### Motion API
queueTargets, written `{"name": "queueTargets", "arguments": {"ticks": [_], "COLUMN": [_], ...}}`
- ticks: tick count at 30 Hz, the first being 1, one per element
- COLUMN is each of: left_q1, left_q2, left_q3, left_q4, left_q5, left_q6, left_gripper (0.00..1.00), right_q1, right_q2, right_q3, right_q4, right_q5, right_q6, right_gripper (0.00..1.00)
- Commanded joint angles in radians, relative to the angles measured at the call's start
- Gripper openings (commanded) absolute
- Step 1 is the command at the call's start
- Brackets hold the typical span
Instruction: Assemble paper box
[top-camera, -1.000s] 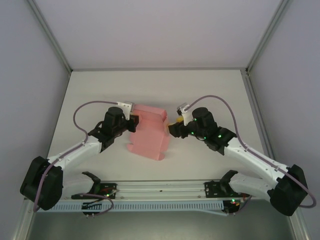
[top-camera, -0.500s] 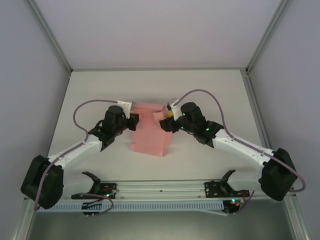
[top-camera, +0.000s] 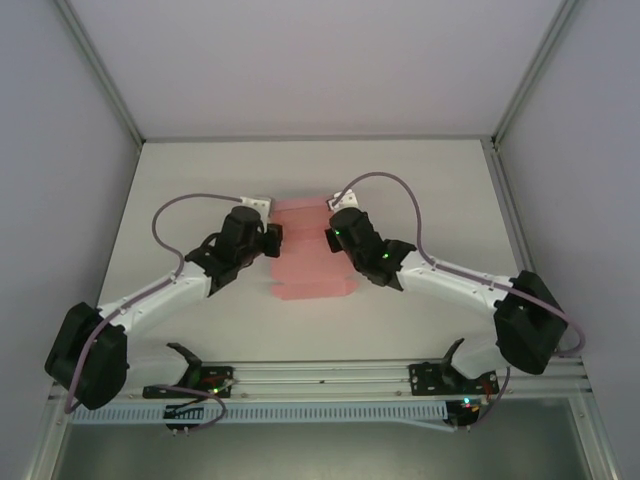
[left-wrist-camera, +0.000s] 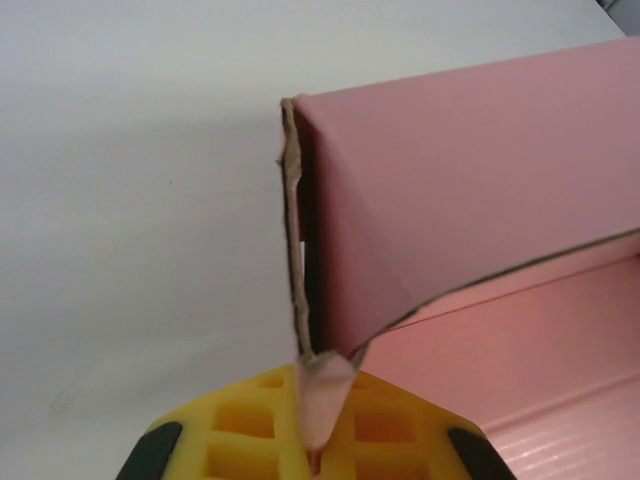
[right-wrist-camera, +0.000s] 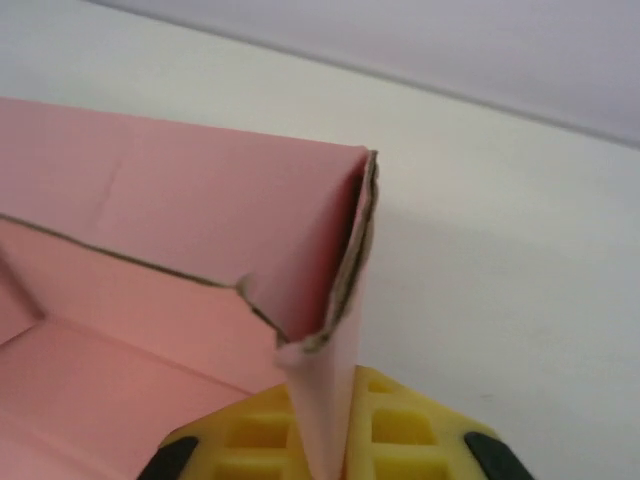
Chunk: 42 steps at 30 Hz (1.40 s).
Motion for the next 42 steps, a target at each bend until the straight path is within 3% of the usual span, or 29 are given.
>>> {"name": "queueTargets", "arguments": {"ticks": [1, 5, 8, 12, 15, 20, 26, 28, 33, 38, 42], "left_q1": [-0.015, -0.013, 0.013, 0.063, 0.061, 0.06, 0.049, 0.038, -0.021, -0.03, -0.041], "left_q2": [0.039, 0.108, 0.166, 0.219, 0.228, 0.251, 0.205, 0.177, 0.153, 0.138, 0.107], "left_q3": [0.069, 0.139, 0.174, 0.18, 0.18, 0.217, 0.212, 0.208, 0.246, 0.243, 0.234], "left_q4": [-0.1, -0.273, -0.401, -0.5, -0.532, -0.643, -0.585, -0.529, -0.49, -0.404, -0.349], "left_q5": [-0.127, -0.348, -0.481, -0.502, -0.53, -0.631, -0.537, -0.447, -0.429, -0.335, -0.285], "left_q6": [-0.109, -0.228, -0.287, -0.343, -0.36, -0.4, -0.337, -0.292, -0.259, -0.204, -0.178], "left_gripper": [0.0, 0.0, 0.0, 0.0, 0.0, 0.0, 0.0, 0.0, 0.0, 0.0, 0.0], "right_q1": [0.021, 0.005, -0.037, -0.073, -0.105, -0.155, -0.184, -0.188, -0.176, -0.176, -0.176], "right_q2": [0.049, 0.141, 0.167, 0.157, 0.188, 0.204, 0.212, 0.197, 0.131, -0.018, -0.122], "right_q3": [0.055, 0.115, 0.145, 0.106, 0.128, 0.148, 0.144, 0.115, 0.02, -0.158, -0.224], "right_q4": [-0.006, -0.165, -0.294, -0.262, -0.36, -0.422, -0.472, -0.38, -0.12, 0.284, 0.408], "right_q5": [0.333, 0.637, 0.703, 0.815, 0.921, 0.906, 0.901, 0.835, 0.658, 0.117, -0.156], "right_q6": [0.066, 0.177, 0.252, 0.229, 0.303, 0.344, 0.412, 0.357, 0.218, 0.01, -0.01], "right_gripper": [0.02, 0.0, 0.0, 0.0, 0.0, 0.0, 0.0, 0.0, 0.03, 0.27, 0.42]}}
